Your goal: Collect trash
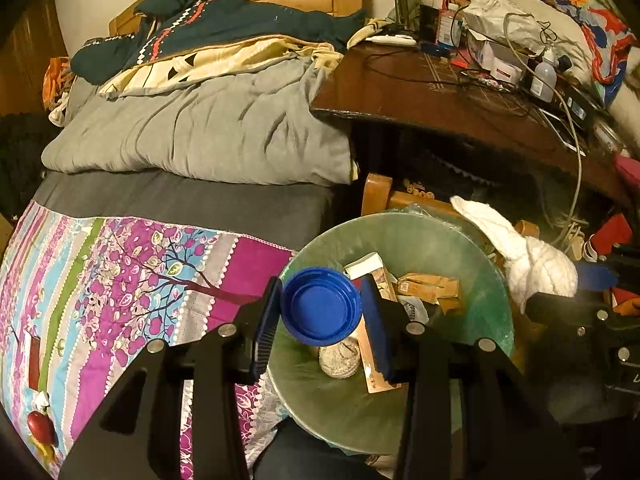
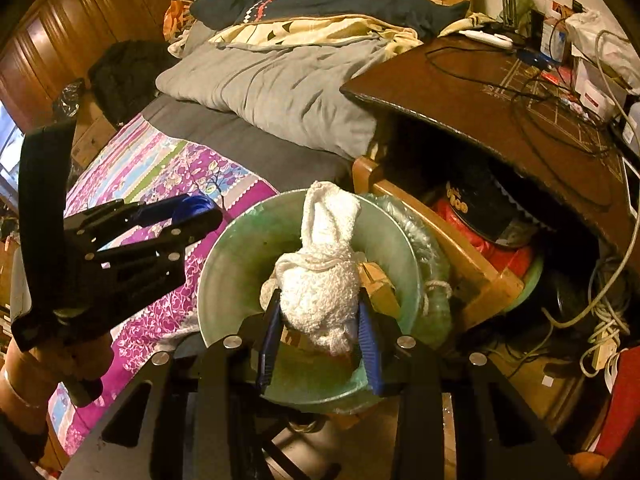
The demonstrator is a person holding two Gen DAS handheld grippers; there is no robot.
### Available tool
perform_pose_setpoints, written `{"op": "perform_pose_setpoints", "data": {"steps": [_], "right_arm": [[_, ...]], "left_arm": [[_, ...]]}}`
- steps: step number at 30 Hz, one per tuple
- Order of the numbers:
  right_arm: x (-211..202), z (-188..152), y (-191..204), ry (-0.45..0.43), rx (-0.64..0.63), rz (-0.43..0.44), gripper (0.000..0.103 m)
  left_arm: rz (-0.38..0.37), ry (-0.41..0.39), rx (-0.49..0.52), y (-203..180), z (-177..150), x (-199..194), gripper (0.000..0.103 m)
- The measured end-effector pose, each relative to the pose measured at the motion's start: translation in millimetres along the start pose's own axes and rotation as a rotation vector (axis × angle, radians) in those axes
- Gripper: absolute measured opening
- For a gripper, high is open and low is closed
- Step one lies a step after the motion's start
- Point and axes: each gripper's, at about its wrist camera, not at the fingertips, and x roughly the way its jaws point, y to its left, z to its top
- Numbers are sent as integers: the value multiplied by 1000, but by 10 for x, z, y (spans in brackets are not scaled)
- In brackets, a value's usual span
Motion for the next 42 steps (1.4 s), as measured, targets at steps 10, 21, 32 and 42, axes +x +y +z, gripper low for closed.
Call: {"op": "perform_pose_setpoints", "data": {"steps": [10, 21, 32, 42], "right_arm": [[0, 51, -126, -32, 31, -52, 68], [-73, 33, -223, -48, 44, -87, 68], [-244, -136, -238, -113, 83, -153, 96], [-617, -424, -304, -234, 94, -333, 98]], "left_arm": [[13, 5, -6, 11, -41, 48, 69], [18, -4, -17, 37, -41, 1, 69], [28, -50, -46, 25, -165, -233, 84], [-15, -88, -81, -11, -408, -571, 98]]}}
